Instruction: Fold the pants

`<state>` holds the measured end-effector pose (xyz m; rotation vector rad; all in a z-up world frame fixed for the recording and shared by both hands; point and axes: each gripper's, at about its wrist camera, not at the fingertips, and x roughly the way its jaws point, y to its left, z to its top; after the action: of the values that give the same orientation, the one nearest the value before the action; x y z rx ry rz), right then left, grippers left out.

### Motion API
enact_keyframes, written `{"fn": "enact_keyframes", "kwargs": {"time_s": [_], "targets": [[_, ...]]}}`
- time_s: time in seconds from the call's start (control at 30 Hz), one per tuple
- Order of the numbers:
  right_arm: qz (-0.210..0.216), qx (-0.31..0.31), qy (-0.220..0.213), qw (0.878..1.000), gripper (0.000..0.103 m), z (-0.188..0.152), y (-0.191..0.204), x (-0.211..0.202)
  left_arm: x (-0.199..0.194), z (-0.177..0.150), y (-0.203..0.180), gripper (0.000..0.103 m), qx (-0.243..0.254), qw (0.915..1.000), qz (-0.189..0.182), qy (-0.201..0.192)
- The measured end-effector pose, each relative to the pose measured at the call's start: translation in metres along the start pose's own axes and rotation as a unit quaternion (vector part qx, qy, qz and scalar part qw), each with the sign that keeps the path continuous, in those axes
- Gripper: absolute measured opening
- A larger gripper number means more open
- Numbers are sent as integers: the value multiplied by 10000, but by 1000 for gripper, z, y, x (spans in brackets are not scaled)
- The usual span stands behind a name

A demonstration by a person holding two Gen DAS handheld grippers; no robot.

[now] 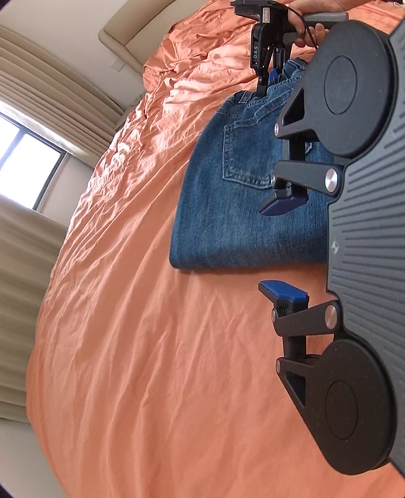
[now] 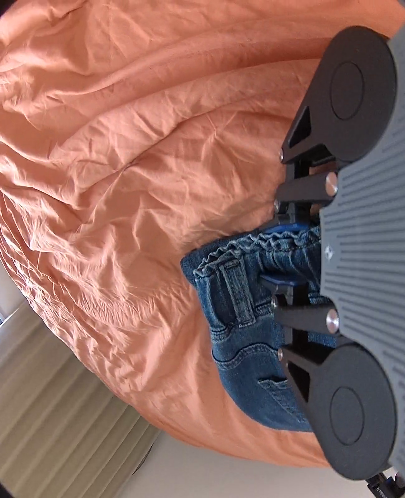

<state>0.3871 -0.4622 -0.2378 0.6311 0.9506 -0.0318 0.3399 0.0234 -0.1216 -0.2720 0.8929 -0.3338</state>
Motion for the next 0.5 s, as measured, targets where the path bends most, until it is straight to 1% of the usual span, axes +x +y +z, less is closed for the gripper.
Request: {"fn": "enact_keyframes", "kwargs": {"time_s": [0.07, 0.13, 0.2, 0.27, 0.33, 0.37, 0.4, 0.47, 0.5], "targets": [[-72, -280, -180, 9994, 34, 0, 13, -10, -3, -3, -4, 56, 55, 10000, -39, 40], [-166, -508, -564, 9970, 34, -8, 20, -34, -9, -8, -10, 56, 294, 9996, 3, 54], [-235, -706, -1006, 9921, 34, -24, 26, -61, -17, -16, -18, 58, 610, 9981, 67, 75], [-204, -756, -1337, 9879, 34, -46, 27, -84, -27, -27, -28, 66, 899, 9959, 79, 101], [-258, -606, -1569, 9854, 35, -68, 22, -98, -35, -37, -36, 71, 1147, 9932, 152, 126], [-277, -429, -1648, 9850, 37, -81, 17, -103, -39, -44, -42, 72, 1295, 9913, 205, 141], [-236, -214, -1696, 9850, 42, -93, 11, -107, -42, -50, -45, 73, 1414, 9896, 235, 157], [69, 246, -1727, 9846, 47, -113, -4, -106, -48, -65, -54, 80, 1749, 9839, 323, 195], [258, 444, -1749, 9832, 47, -121, -10, -102, -49, -74, -58, 81, 1929, 9803, 373, 220]]}}
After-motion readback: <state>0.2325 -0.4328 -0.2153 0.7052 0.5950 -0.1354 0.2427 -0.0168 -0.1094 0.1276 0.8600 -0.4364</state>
